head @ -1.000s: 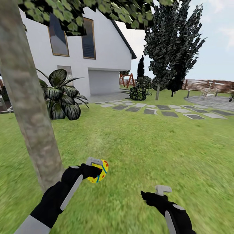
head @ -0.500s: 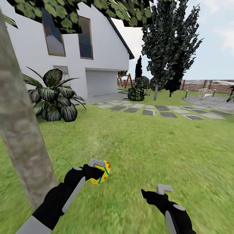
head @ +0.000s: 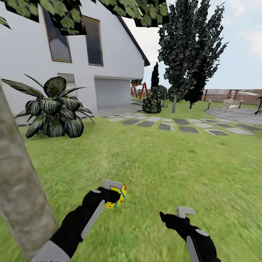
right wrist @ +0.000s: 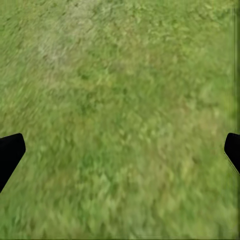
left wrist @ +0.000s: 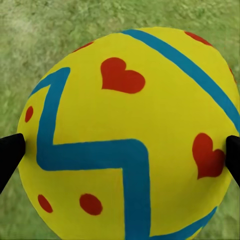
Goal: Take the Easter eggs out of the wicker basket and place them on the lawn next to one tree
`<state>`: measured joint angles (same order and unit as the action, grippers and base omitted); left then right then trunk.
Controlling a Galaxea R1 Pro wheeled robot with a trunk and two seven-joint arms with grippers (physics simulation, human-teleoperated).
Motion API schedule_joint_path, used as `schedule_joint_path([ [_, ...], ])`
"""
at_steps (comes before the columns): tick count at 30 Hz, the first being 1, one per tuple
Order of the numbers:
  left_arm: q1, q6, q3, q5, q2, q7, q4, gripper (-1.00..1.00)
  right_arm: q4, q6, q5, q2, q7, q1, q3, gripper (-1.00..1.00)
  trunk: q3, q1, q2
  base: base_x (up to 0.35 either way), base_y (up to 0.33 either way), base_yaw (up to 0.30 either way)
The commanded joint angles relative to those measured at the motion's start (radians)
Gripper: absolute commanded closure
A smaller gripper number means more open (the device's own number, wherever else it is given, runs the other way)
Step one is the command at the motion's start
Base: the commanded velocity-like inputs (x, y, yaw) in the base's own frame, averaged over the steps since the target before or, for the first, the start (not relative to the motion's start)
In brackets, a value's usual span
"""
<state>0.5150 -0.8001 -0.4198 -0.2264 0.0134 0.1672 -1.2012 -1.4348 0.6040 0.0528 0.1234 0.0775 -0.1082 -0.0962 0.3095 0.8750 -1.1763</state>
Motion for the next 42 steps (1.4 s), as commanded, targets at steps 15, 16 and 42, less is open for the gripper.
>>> schedule_joint_path([
  [15,0.069,0.081,0.008,-0.02,0.028,0.037,0.164,1.0,-0.001,0.005,0.005,0.001,0.004,-0.001,-0.005,-1.0,0.001,0.001,-0.001,0.269,-0.196,0.175],
  [16,0.069,0.081,0.009,-0.02,0.029,0.037,0.165,1.0,-0.001,0.005,0.005,0.001,0.004,-0.001,-0.005,-1.0,0.001,0.001,-0.001,0.269,-0.196,0.284],
  [42,0.068,0.092,0.009,-0.017,0.042,0.036,0.172,1.0,-0.001,0.005,0.006,0.001,0.004,-0.001,-0.003,-1.0,0.001,0.001,-0.001,0.258,-0.165,0.204],
])
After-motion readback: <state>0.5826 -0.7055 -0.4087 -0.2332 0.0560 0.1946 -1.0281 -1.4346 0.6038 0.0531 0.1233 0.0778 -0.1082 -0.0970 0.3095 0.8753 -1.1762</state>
